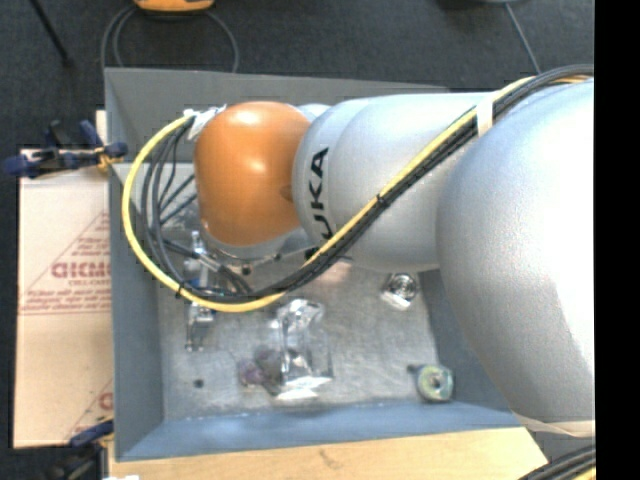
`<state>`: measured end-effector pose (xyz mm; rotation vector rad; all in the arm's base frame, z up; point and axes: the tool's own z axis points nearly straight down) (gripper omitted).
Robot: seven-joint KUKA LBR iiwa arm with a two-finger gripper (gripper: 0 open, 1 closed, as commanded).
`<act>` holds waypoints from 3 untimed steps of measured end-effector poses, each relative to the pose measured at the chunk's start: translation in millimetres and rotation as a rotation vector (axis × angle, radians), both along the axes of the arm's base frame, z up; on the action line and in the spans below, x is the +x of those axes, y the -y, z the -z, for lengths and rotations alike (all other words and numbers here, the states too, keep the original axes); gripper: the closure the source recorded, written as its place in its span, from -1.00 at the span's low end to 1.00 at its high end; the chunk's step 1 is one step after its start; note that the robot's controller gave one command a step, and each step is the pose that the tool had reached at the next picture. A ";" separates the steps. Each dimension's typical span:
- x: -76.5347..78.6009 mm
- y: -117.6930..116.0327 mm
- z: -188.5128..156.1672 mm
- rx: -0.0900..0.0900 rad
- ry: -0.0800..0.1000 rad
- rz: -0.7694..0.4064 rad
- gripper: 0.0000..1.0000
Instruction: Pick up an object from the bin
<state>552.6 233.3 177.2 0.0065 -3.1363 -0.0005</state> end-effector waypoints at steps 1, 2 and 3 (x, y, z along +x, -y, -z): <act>42.5 76.4 82.7 -0.003 0.004 -0.223 -1.00; 68.7 34.6 104.5 0.000 0.013 -0.275 -1.00; 70.7 33.9 100.7 0.005 0.023 -0.270 1.00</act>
Offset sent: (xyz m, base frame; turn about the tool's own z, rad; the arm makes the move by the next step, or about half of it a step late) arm 0.0417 -0.0728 -0.0815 -0.2269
